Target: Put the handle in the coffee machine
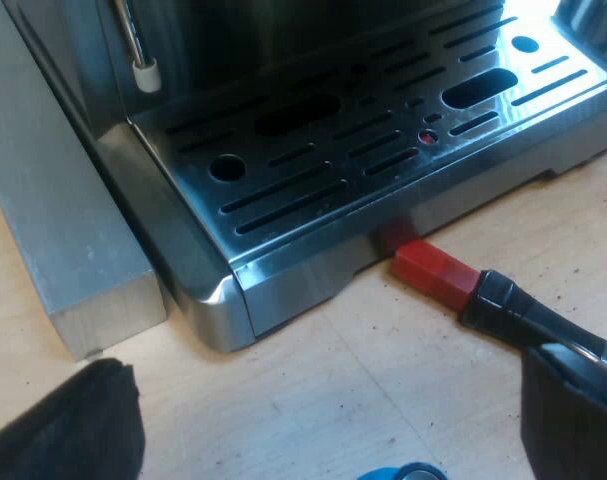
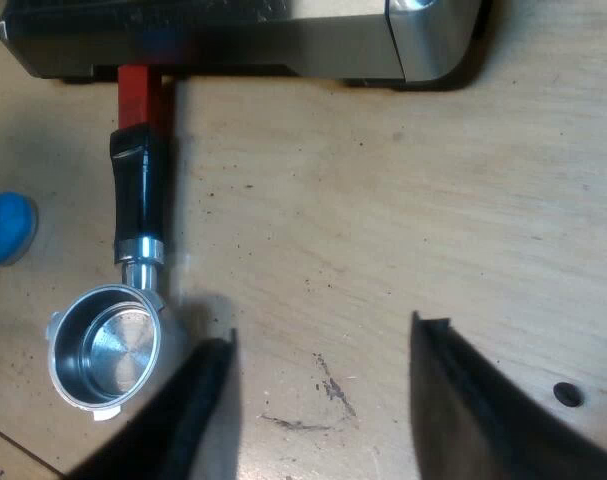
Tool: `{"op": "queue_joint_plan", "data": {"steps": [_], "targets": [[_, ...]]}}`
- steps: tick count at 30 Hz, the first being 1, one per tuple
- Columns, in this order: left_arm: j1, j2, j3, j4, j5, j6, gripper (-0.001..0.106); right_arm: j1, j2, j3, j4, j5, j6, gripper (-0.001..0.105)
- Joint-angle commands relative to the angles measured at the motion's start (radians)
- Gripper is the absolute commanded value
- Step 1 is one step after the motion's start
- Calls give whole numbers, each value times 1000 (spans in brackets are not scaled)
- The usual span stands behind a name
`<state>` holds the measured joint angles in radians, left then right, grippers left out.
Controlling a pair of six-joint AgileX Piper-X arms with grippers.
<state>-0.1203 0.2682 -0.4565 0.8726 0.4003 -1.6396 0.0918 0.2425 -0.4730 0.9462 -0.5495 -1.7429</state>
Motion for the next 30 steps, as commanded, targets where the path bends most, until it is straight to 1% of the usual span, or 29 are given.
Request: {"op": "queue_joint_plan", "data": {"steps": [1, 5, 12, 15, 17, 21, 22, 25, 26, 27, 28, 29, 30], "targets": [[-5, 1, -2, -13, 9, -1, 79, -4, -1, -13, 1, -16, -28, 33], [-5, 1, -2, -13, 9, -1, 79, -4, -1, -13, 1, -16, -34, 36], [-5, 1, -2, -13, 9, -1, 79, -4, -1, -13, 1, -16, -34, 36], [-5, 1, -2, -13, 9, -1, 79, -4, -1, -13, 1, 4, -15, 36], [-5, 1, -2, -13, 49, 13, 79, -4, -1, -16, 3, 23, -7, 37], [-5, 1, -2, -11, 56, 15, 79, -4, 3, -30, 1, 23, -13, 37], [-5, 1, -2, -11, 56, 15, 79, -4, 25, -57, 1, 23, -31, 44], [-5, 9, -8, -3, 101, 15, 79, -4, 68, -93, 1, 25, -60, 58], [-5, 16, -13, 7, 111, 15, 79, -4, 90, -112, 4, 25, -81, 61], [-5, 21, -19, 15, 114, 15, 79, -4, 94, -118, 4, 25, -83, 61], [-5, 43, -41, 56, 124, 29, 79, -4, 107, -125, 5, 25, -91, 62], [-5, 53, -47, 70, 127, 37, 79, -4, 107, -129, 6, 25, -95, 62], [-5, 59, -55, 78, 131, 50, 79, -4, 128, -148, 11, 25, -114, 62]]}}
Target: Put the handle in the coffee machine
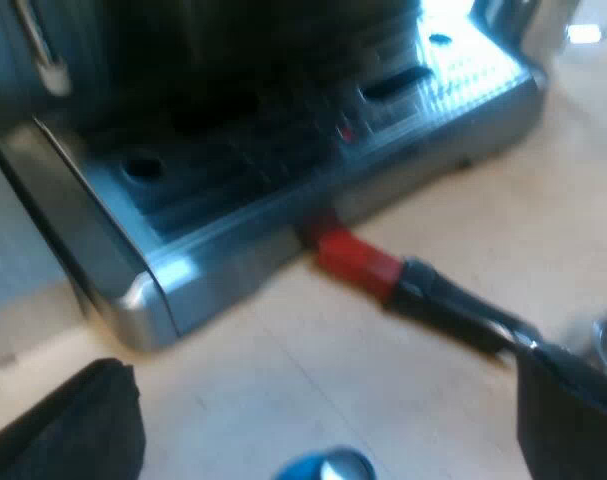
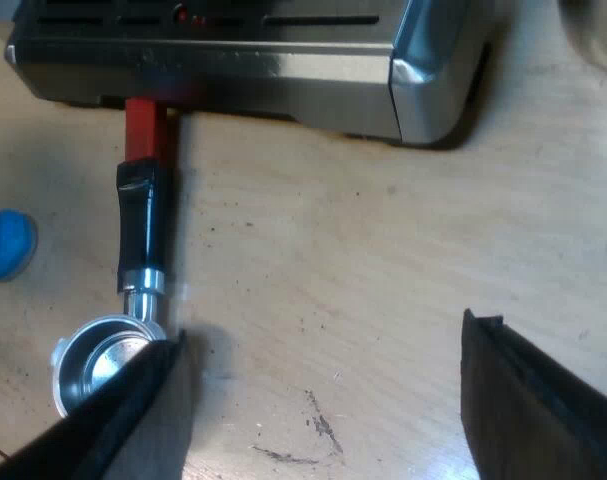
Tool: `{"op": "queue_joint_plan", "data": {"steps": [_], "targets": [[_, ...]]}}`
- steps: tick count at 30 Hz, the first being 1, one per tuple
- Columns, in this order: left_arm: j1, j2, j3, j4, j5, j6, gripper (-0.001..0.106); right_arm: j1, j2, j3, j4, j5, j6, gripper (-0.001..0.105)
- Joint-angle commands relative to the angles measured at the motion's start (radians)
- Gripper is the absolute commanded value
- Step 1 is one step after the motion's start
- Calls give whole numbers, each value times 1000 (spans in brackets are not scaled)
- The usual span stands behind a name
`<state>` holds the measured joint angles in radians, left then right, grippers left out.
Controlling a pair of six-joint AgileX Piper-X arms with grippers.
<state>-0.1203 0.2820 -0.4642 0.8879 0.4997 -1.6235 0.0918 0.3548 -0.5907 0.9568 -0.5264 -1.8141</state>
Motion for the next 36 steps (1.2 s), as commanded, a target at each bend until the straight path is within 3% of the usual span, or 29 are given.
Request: {"op": "queue_joint_plan", "data": {"steps": [1, 3, 4, 5, 11, 16, 17, 18, 19, 21, 22, 23, 24, 26, 28, 29, 30, 35, 36], "targets": [[-5, 75, -67, 88, 31, 59, 79, -4, 24, -38, 3, 2, -53, 62], [-5, 85, -73, 92, 31, 67, 79, -4, 50, -61, 14, -1, -90, 62], [-5, 128, -95, 103, 31, 101, 79, -1, 133, -129, 43, -12, -219, 62], [-5, 149, -104, 103, 35, 104, 79, 6, 157, -151, 56, -12, -252, 62], [-5, 241, -114, 103, 123, 104, 79, 131, 256, -216, 73, 60, -307, 74], [-5, 278, -114, 103, 139, 157, 79, 239, 291, -225, 73, 111, -294, 74], [-5, 281, -114, 103, 139, 174, 79, 366, 321, -225, 69, 190, -102, 74], [-5, 283, -114, 103, 139, 210, 79, 374, 322, -225, 69, 196, -82, 74], [-5, 282, -114, 103, 139, 230, 79, 405, 327, -225, 69, 217, -7, 74], [-5, 282, -114, 100, 139, 259, 79, 413, 329, -225, 69, 222, 11, 74], [-5, 282, -114, 99, 139, 273, 79, 544, 343, -225, 64, 276, 275, 74], [-5, 282, -114, 94, 139, 310, 79, 589, 346, -225, 56, 300, 353, 74], [-5, 282, -114, 90, 141, 321, 79, 605, 347, -225, 52, 308, 379, 74], [-5, 282, -114, 81, 151, 388, 79, 694, 354, -225, 11, 372, 557, 74], [-5, 282, -114, 74, 170, 423, 79, 730, 358, -225, -9, 402, 639, 74], [-5, 282, -114, 74, 173, 426, 79, 752, 359, -225, -23, 433, 687, 74], [-5, 282, -114, 73, 179, 433, 79, 815, 366, -225, -64, 492, 817, 74], [-5, 282, -114, 72, 204, 448, 79, 882, 385, -225, -118, 590, 1039, 74], [-5, 282, -114, 72, 231, 448, 79, 904, 392, -225, -130, 617, 1131, 74]]}}
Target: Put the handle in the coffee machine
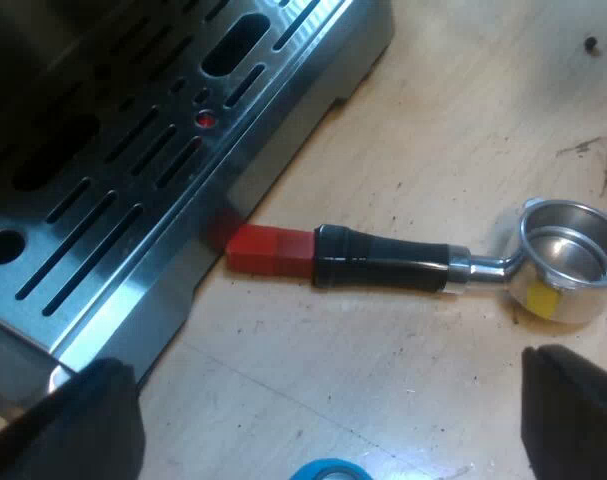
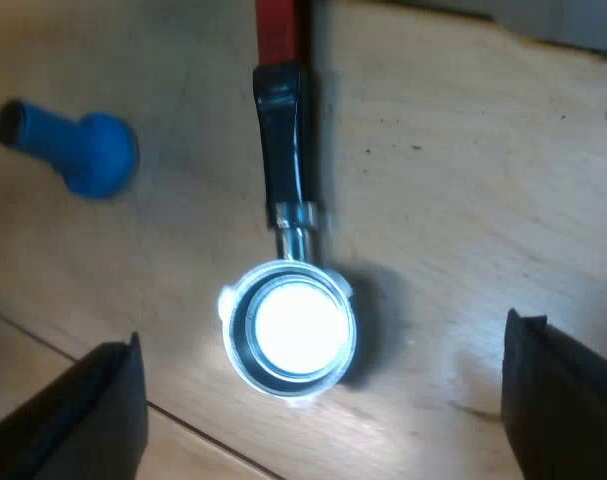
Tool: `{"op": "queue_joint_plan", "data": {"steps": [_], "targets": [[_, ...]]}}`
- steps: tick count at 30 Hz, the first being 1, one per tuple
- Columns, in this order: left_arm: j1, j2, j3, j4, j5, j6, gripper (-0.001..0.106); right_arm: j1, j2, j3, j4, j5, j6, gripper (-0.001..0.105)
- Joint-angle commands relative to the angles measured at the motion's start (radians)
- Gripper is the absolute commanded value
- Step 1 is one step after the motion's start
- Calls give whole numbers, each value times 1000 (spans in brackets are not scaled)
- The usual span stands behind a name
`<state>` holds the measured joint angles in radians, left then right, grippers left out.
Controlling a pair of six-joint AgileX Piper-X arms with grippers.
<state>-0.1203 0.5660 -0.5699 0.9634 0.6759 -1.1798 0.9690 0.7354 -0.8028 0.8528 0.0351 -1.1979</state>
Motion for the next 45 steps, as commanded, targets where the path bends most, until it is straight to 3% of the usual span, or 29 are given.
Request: {"op": "queue_joint_plan", "data": {"steps": [1, 2, 3, 9, 12, 17, 31, 37, 45], "targets": [[-5, -2, -9, -4, 103, 4, 79, 66, 35, -13, -43, 79, 693, 74], [-5, -2, -9, -4, 121, 4, 79, 68, 35, -13, -43, 79, 693, 74], [-5, -2, -9, -4, 133, 4, 79, 85, 58, -13, -44, 65, 813, 74], [-55, -2, -9, -4, 228, 15, 79, 97, 106, -13, -67, 21, 1024, 74], [-88, -2, -9, -4, 245, 43, 79, 97, 132, -13, -82, 6, 1162, 74], [-117, -2, -9, -4, 245, 63, 79, 97, 176, -13, -90, 6, 1298, 74], [-122, -2, -9, -4, 265, 63, 79, 97, 221, -9, -89, 65, 1298, 74], [-122, -2, -9, -4, 265, 63, 79, 97, 252, -9, -93, -75, 1346, 74], [-122, -2, -9, 14, 265, 63, 79, 97, 370, -9, -150, -123, 1386, 74]]}}
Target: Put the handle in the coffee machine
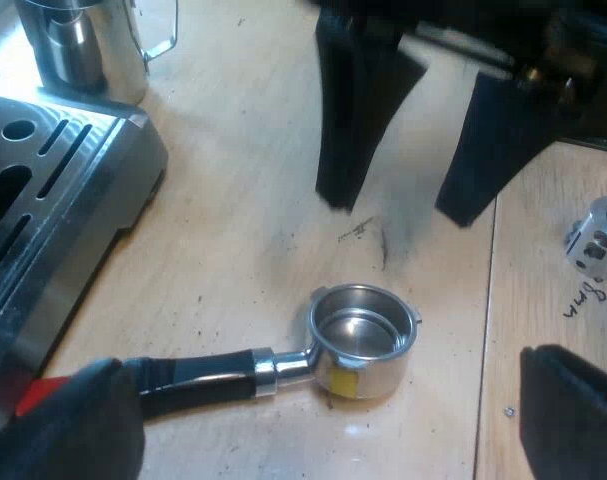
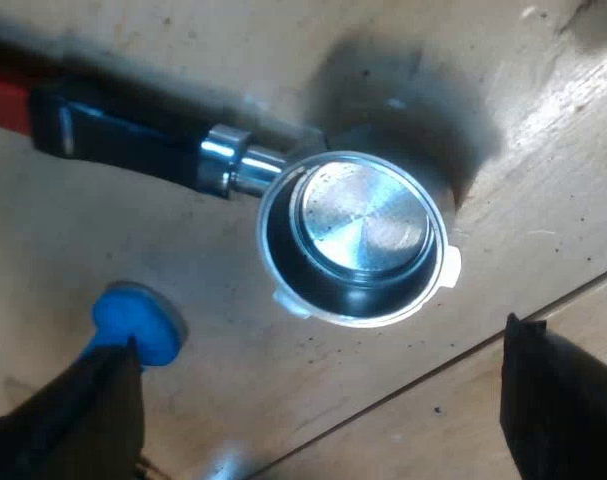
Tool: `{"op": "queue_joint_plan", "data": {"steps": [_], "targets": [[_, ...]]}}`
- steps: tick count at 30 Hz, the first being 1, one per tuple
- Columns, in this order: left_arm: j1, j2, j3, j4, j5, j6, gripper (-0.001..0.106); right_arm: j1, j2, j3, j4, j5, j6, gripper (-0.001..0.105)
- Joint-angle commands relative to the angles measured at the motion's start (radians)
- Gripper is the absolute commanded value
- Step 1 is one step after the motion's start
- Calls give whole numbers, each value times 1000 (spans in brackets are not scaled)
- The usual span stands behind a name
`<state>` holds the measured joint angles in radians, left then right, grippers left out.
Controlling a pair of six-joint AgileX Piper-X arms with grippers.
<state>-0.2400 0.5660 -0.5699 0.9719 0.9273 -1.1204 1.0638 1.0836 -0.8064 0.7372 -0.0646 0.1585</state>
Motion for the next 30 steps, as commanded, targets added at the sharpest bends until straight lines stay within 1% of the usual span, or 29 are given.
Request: {"op": "queue_joint_plan", "data": {"steps": [1, 4, 8, 15, 20, 21, 24, 26, 27, 29, 30], "targets": [[-2, -2, -9, 6, 14, 4, 79, 2, 39, -5, -58, -28, 38, 74], [-2, -2, -9, 6, 14, 4, 79, 2, 85, -5, -110, -46, 43, 74], [-2, -2, -9, 6, 14, 4, 79, 2, 124, -5, -110, -86, 40, 74], [-2, -2, -9, 6, 14, 4, 79, 2, 134, -5, -87, -46, 40, 74], [-2, 7, -4, 6, 12, -4, 79, -1, 169, -5, -84, -47, 40, 74], [-6, 12, -2, 13, 5, -4, 79, -1, 177, -5, -89, -48, 40, 74], [-38, 24, 3, 31, -45, -4, 79, -1, 203, -5, -114, -50, 25, 74], [-52, 29, 3, 39, -59, -4, 79, -1, 213, -5, -130, -52, 24, 74], [-99, 46, 3, 64, -78, -4, 79, -1, 228, -5, -152, -51, 24, 74], [-140, 60, 3, 72, -104, -4, 79, -1, 237, -5, -156, -51, 22, 74], [-166, 69, 3, 72, -141, -8, 79, -1, 240, -5, -158, -51, 21, 74]]}}
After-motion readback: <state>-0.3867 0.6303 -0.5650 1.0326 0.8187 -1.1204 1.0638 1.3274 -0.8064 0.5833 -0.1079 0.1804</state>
